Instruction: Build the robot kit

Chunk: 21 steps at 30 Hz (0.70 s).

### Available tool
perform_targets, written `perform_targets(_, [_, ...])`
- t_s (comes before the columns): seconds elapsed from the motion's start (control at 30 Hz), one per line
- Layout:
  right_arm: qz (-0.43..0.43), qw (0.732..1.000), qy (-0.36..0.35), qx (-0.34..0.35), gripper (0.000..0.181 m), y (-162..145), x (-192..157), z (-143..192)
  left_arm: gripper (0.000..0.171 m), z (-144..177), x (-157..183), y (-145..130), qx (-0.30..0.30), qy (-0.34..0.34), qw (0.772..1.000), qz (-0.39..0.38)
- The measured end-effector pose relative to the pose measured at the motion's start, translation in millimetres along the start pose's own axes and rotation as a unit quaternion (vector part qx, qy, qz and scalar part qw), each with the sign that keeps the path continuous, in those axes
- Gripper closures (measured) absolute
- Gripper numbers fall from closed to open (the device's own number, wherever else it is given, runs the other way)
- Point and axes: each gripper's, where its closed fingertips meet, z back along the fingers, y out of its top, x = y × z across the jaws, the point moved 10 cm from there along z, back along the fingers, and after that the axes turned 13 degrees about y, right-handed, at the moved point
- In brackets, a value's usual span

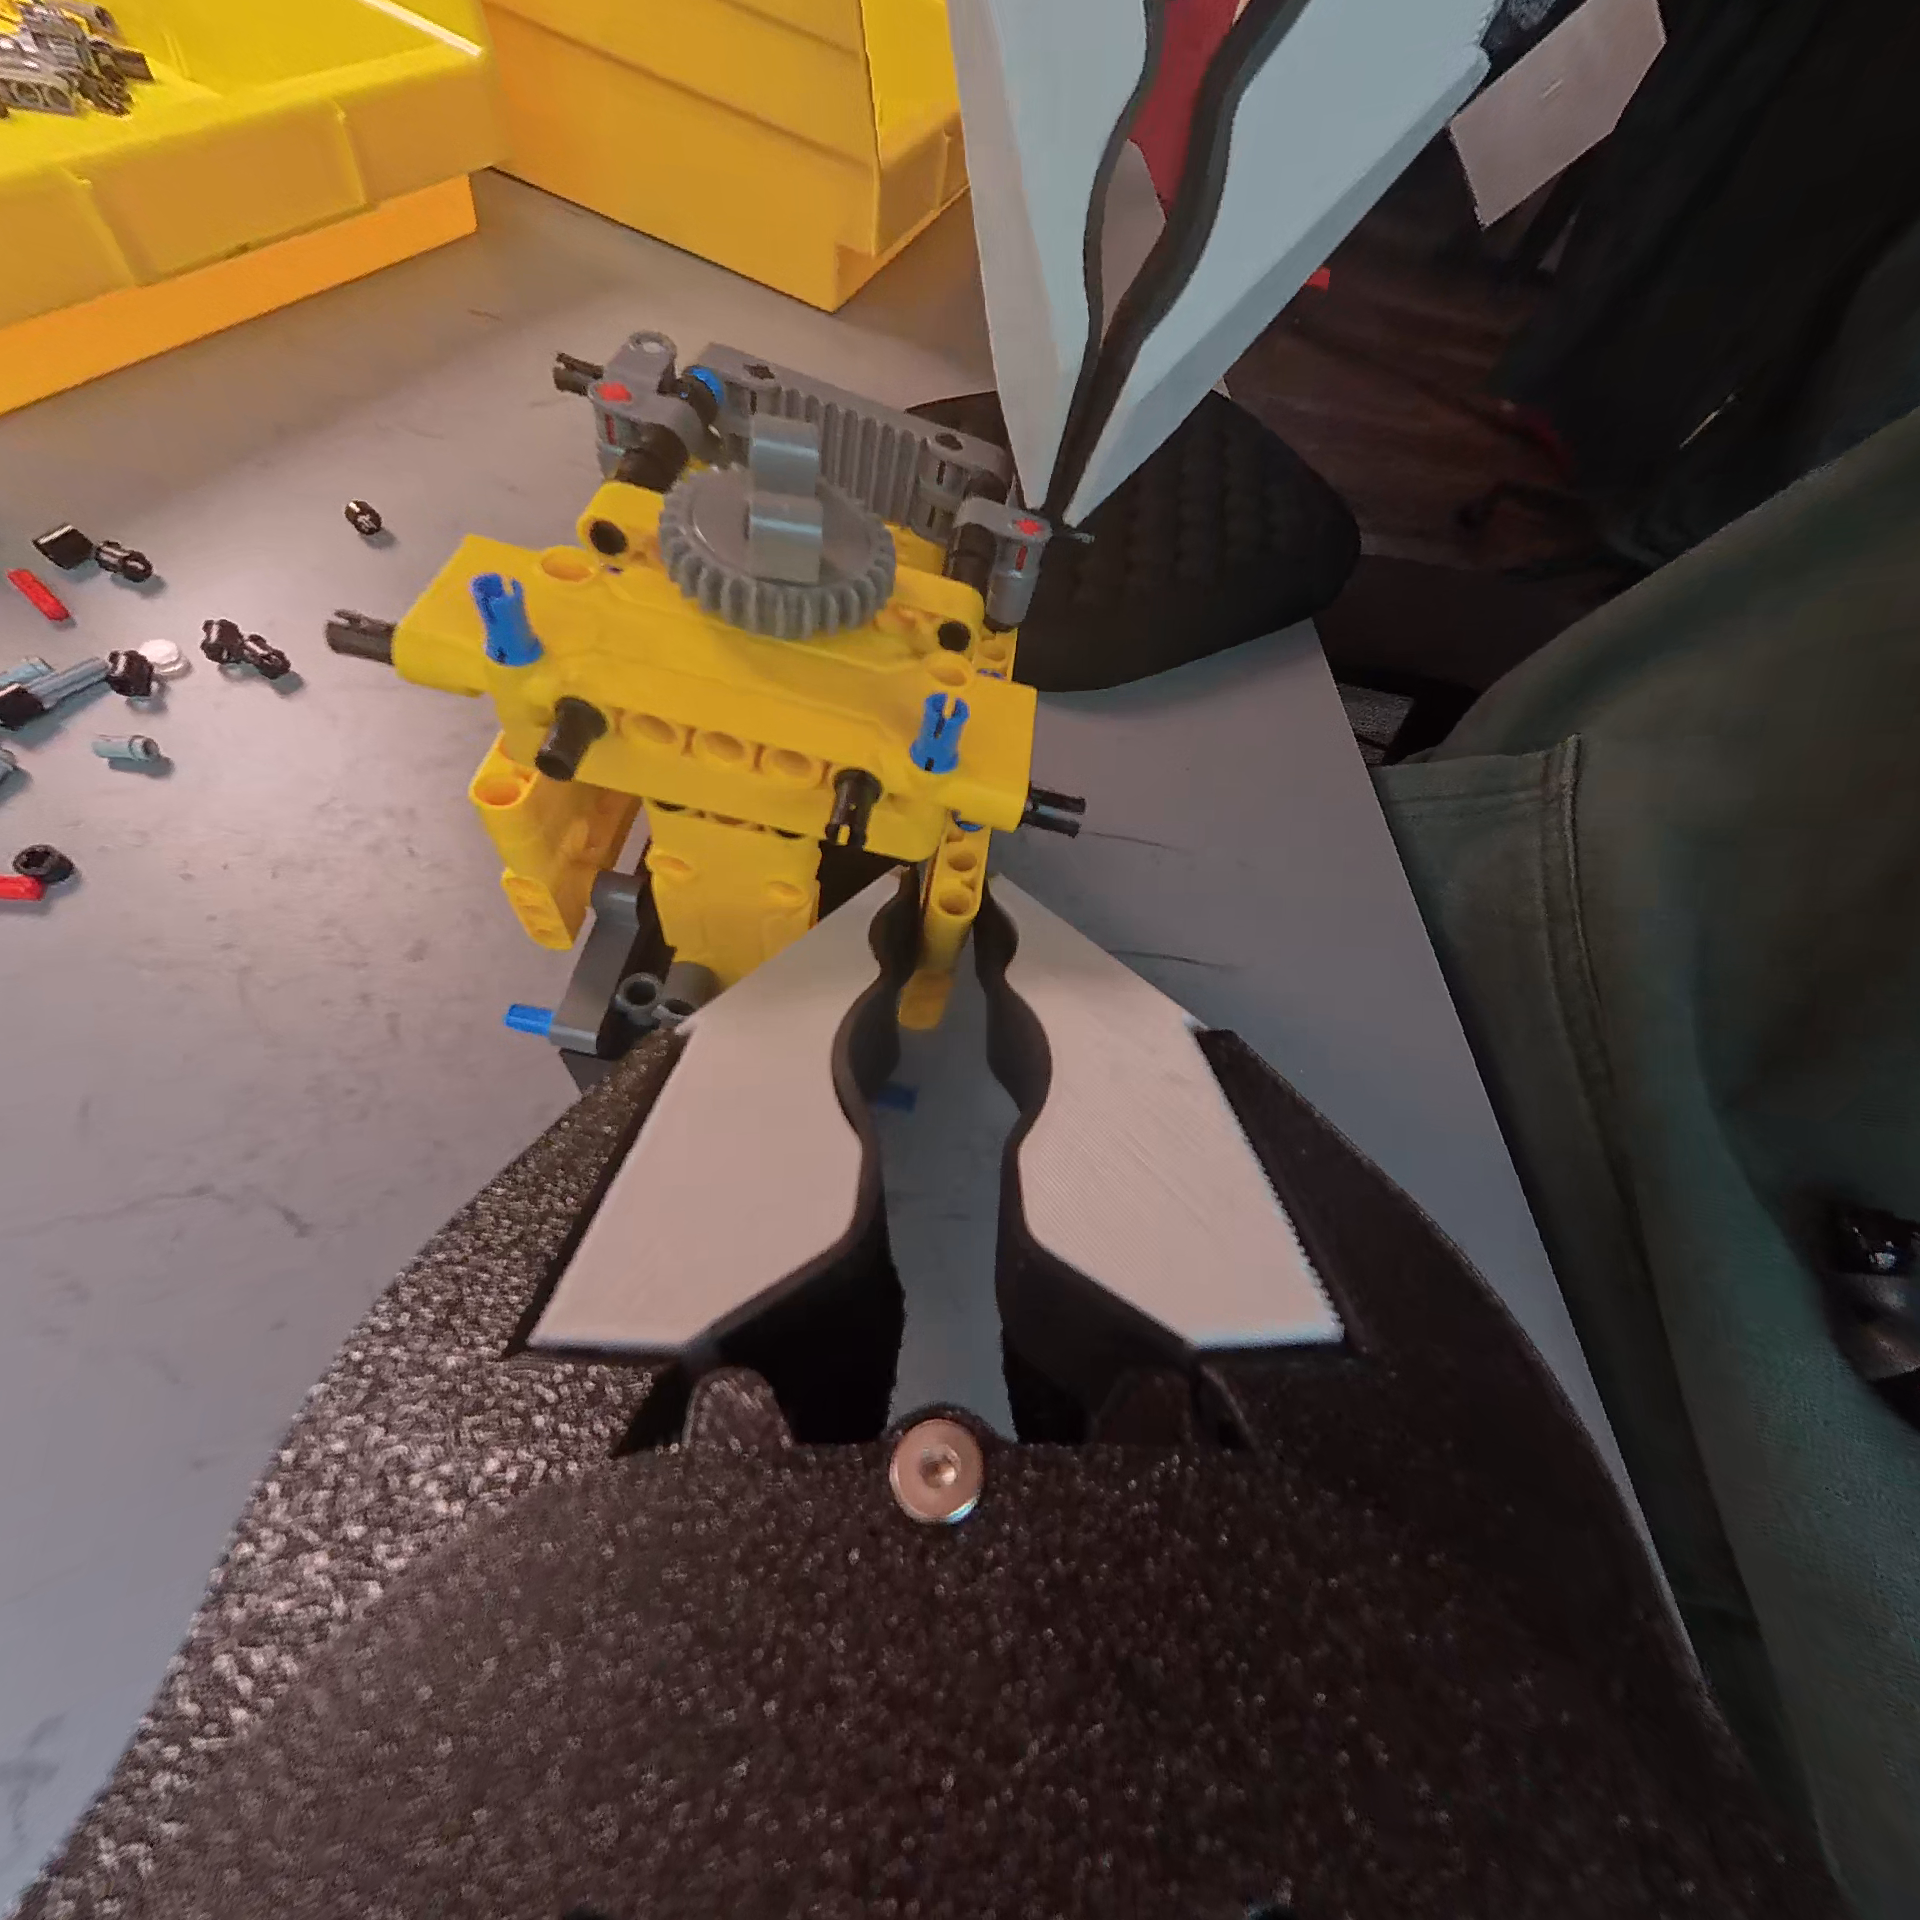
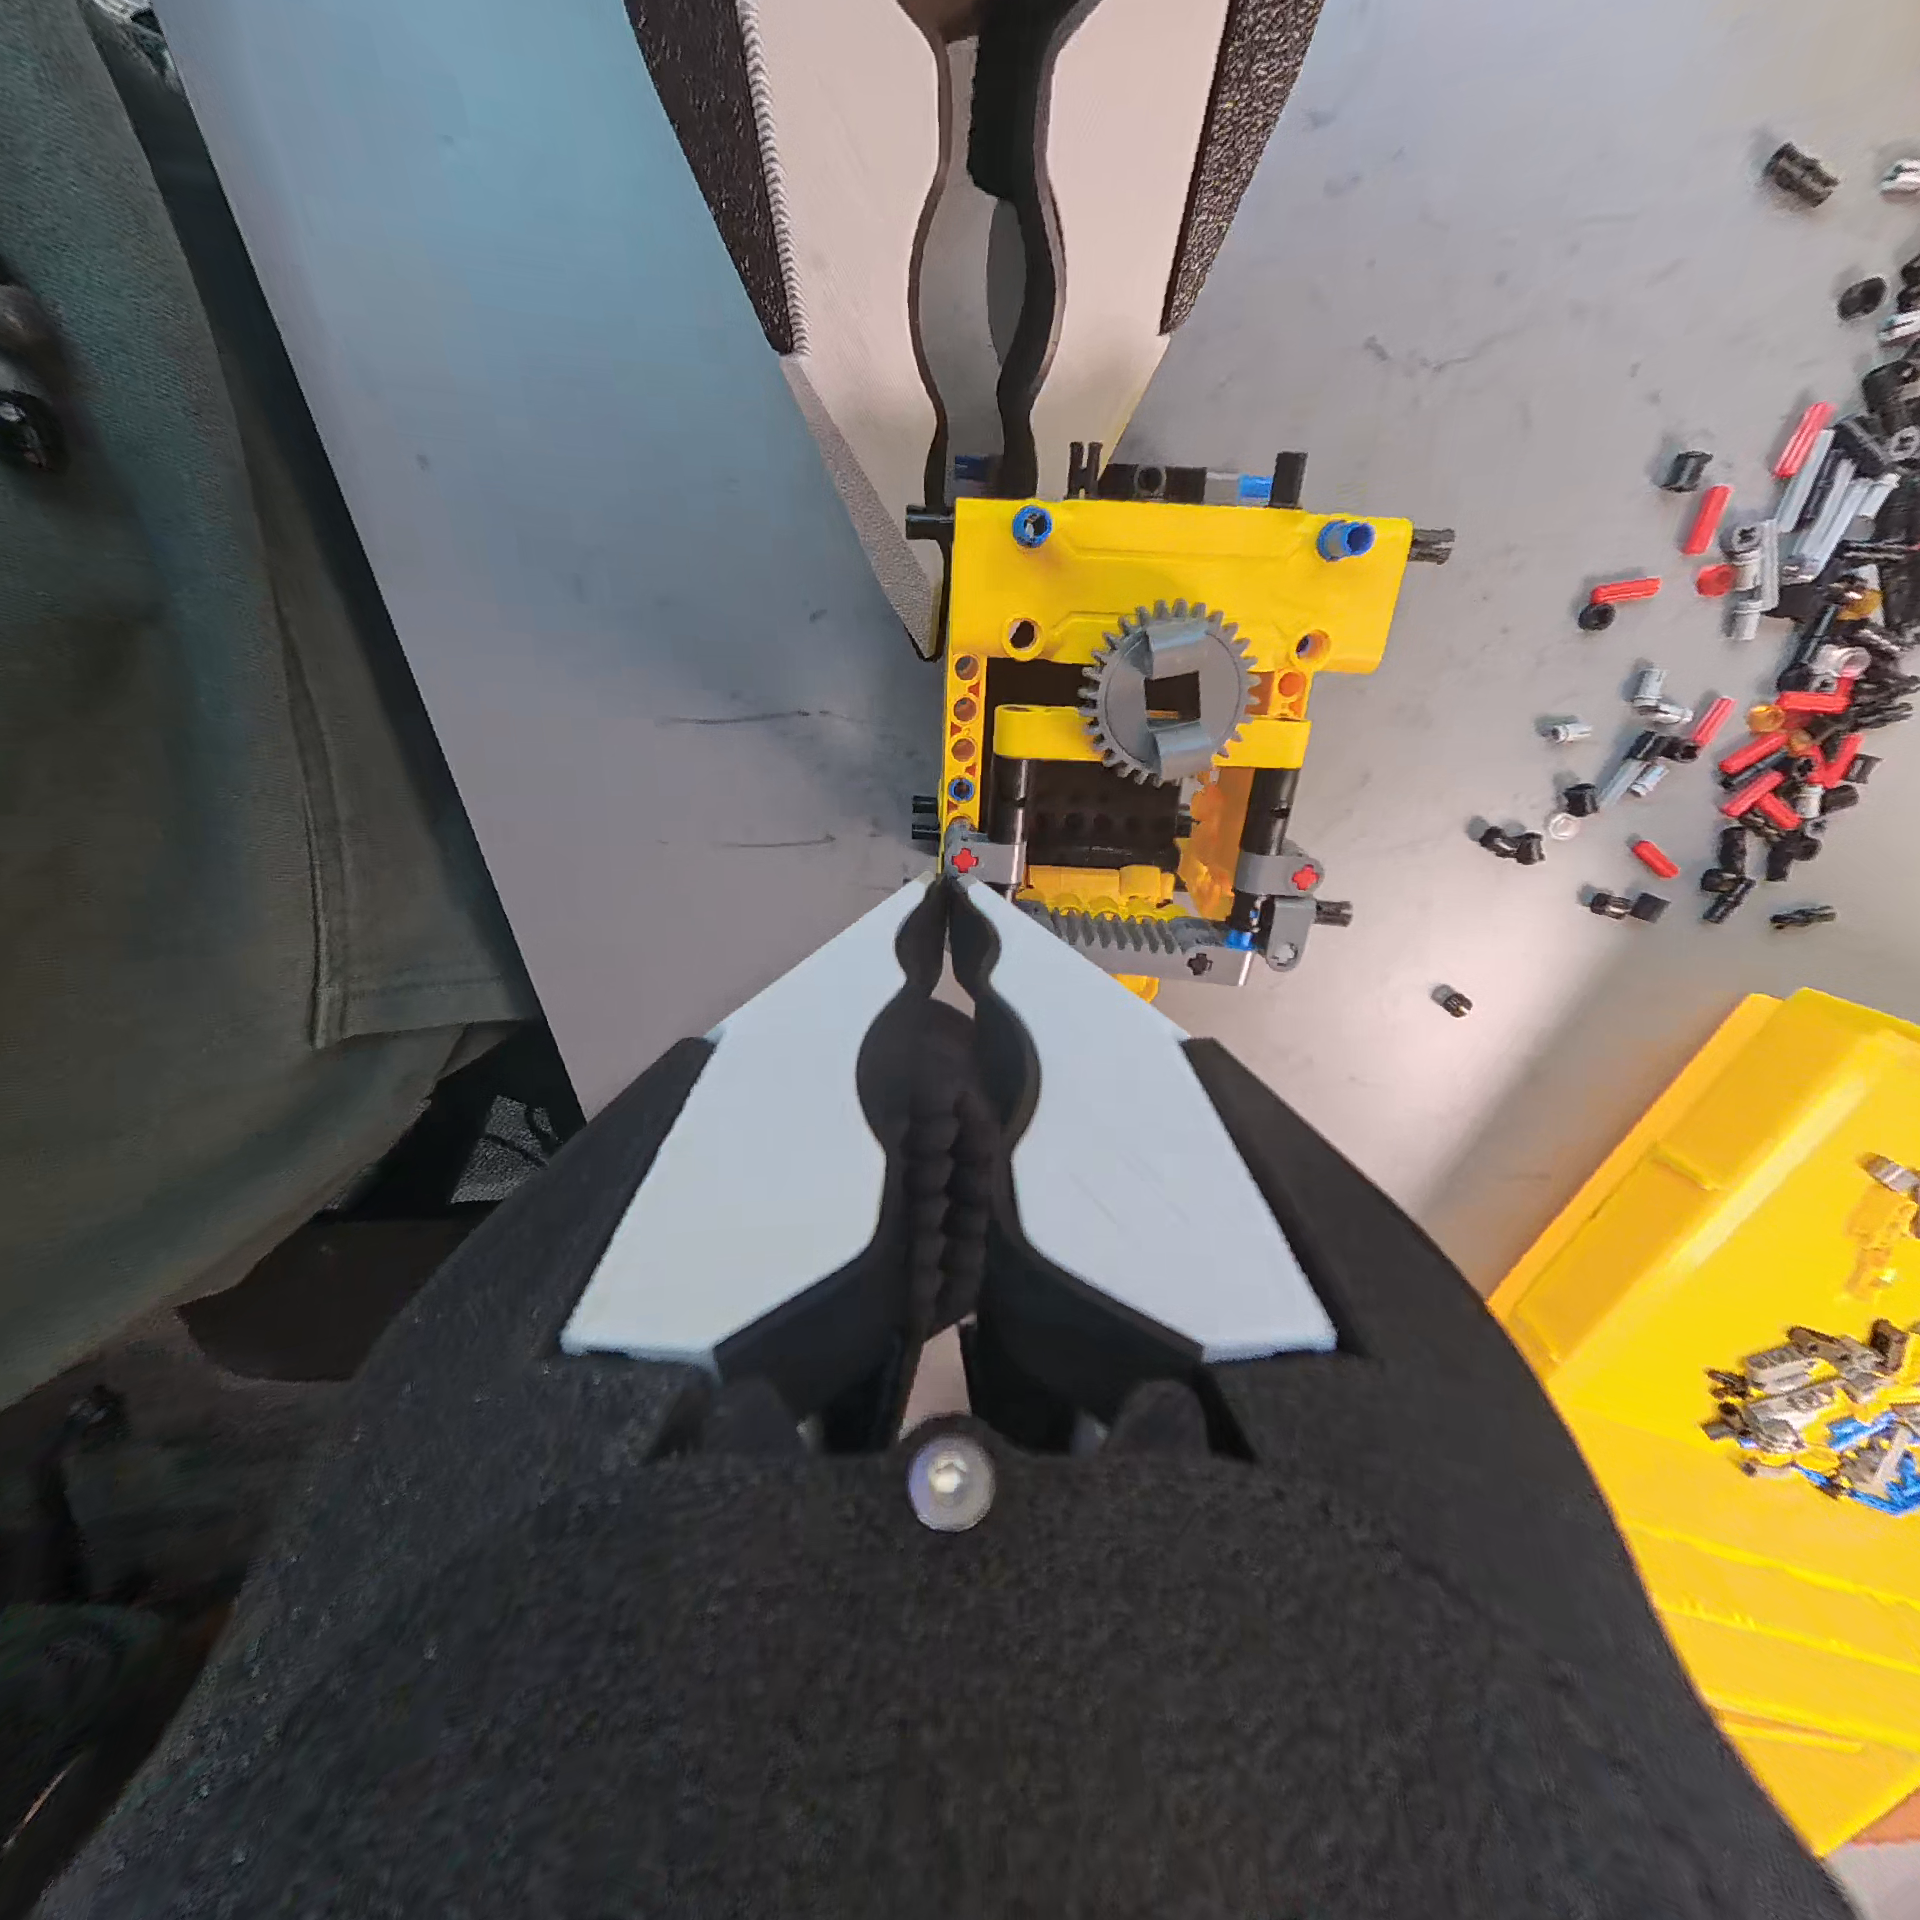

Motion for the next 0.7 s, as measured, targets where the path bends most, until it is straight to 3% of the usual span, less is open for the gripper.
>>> perform_targets(0.33, [0.007,0.999,-0.02,-0.027,0.181,5,-3,-1,0.162,0,-3,2,-0.008,-0.003,1.0,0.012])
perform_targets(0.47, [0.004,0.999,-0.033,0.009,0.177,-2,-6,3,0.145,12,-2,5,0.005,-0.002,1.0,-0.017])
perform_targets(0.57, [-0.016,0.997,-0.027,0.066,0.169,-1,-2,16,0.146,19,-5,-2,-0.002,0.016,0.998,-0.057])
perform_targets(0.7, [0.005,0.992,-0.059,0.114,0.167,21,8,25,0.147,30,-16,-3,0.044,0.012,0.997,-0.054])
